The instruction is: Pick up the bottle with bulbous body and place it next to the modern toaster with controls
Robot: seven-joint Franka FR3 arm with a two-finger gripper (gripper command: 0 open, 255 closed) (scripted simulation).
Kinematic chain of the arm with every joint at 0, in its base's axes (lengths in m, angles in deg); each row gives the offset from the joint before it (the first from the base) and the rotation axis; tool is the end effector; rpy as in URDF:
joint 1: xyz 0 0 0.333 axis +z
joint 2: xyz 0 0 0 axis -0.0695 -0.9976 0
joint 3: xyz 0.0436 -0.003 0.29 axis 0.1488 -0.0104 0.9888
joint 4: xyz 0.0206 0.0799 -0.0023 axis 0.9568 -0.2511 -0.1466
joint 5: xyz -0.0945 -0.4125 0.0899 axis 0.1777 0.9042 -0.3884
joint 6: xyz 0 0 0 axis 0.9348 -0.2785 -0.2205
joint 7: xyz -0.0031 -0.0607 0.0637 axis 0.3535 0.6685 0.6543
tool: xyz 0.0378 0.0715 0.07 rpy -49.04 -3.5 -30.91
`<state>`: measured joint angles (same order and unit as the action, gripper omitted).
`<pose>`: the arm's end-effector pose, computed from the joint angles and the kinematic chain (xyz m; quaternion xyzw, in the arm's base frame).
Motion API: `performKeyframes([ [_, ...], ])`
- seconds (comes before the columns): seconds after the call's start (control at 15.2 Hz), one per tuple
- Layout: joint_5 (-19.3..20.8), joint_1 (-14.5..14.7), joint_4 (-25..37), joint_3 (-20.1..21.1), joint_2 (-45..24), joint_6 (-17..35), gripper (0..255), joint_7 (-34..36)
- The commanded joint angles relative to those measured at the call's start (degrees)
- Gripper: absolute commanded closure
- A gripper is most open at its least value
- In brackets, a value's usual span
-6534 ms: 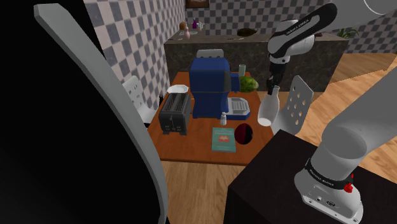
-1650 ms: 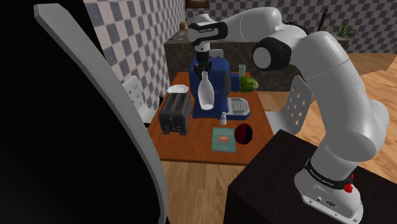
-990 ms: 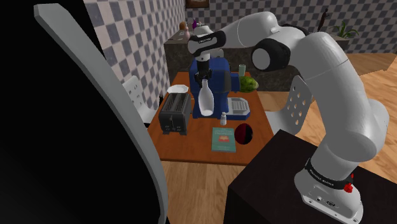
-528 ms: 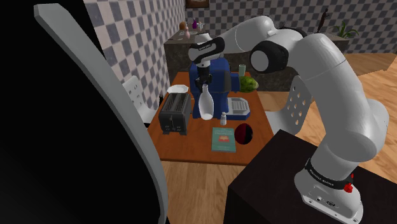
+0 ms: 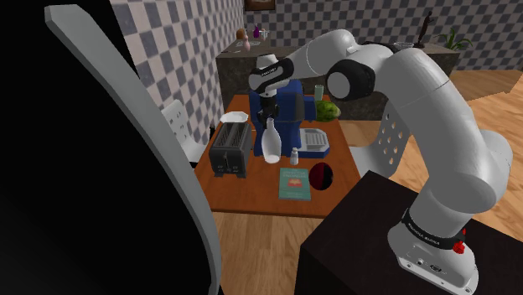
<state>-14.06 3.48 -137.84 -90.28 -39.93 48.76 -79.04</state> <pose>0.7633 -0.1080 0.2349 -0.9996 0.0124 0.0228 0.0064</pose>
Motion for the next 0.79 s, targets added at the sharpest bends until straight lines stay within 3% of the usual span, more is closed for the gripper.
performKeyframes([
  [0.0, -0.13, -0.04, -0.09, 0.11, -0.95, 1.08, 255, -0.04],
  [0.73, -0.5, -0.36, -0.42, 0.72, -4.79, 5.27, 255, -0.24],
])
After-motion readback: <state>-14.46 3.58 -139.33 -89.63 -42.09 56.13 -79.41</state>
